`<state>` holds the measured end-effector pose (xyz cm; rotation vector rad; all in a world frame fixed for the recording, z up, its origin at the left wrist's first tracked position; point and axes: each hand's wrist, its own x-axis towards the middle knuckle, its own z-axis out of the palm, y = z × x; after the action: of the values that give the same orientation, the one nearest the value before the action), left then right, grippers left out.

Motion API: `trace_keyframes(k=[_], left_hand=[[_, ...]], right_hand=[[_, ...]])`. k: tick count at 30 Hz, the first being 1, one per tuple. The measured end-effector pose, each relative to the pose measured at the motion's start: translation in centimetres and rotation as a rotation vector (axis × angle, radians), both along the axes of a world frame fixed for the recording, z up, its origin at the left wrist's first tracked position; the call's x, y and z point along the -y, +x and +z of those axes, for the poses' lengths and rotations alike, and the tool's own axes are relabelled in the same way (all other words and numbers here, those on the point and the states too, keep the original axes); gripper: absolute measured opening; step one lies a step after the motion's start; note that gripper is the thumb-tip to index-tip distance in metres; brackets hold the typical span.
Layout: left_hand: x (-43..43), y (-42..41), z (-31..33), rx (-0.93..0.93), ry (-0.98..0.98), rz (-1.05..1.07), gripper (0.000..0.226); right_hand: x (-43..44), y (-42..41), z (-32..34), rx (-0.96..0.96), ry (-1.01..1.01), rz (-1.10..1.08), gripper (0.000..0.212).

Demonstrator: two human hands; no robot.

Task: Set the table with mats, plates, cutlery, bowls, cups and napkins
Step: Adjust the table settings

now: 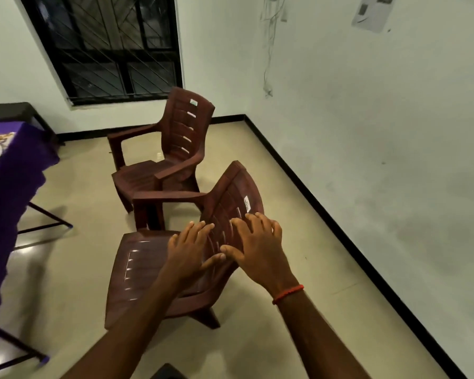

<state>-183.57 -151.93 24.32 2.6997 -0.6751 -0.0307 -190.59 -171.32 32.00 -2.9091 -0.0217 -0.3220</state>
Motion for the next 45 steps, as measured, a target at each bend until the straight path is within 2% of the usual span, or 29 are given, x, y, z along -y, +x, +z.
trace_keyframes(k=[8, 17, 23, 28, 31, 35, 37, 41, 45], left_hand=[[6.4, 3.4, 0.4, -0.001, 0.002, -0.004, 0.096], [12.8, 10.5, -1.6, -0.068, -0.005, 0.085, 0.114], [15.2, 16.1, -2.4, -0.096, -0.027, 0.14, 0.088], [16.3, 18.5, -2.4, -0.124, -0.008, 0.223, 0.085], [16.7, 19.2, -2.6, -0.138, -0.012, 0.308, 0.09], [17.8, 20.1, -2.8, -0.158, -0.004, 0.451, 0.093], [18.9, 20.0, -2.8, -0.157, -0.007, 0.547, 0.094], [21.5, 18.6, -2.6, -0.181, -0.003, 0.744, 0.099], [24.3, 16.9, -2.2, -0.245, -0.006, 0.879, 0.089]], right_hand=[[6.5, 4.1, -0.8, -0.032, 0.002, -0.016, 0.064], [12.9, 13.1, -2.1, -0.115, -0.02, 0.081, 0.072], [17.8, 20.8, -2.8, -0.104, -0.062, 0.106, 0.079], [19.4, 26.4, -3.5, -0.136, -0.077, 0.184, 0.079], [19.5, 29.5, -4.1, -0.142, -0.072, 0.274, 0.078], [20.0, 33.4, -4.9, -0.11, -0.08, 0.436, 0.065], [20.4, 35.4, -5.1, -0.156, -0.11, 0.549, 0.063], [21.2, 39.1, -4.7, -0.254, -0.21, 0.797, 0.074], [21.7, 41.4, -4.8, -0.349, -0.412, 1.086, 0.1]])
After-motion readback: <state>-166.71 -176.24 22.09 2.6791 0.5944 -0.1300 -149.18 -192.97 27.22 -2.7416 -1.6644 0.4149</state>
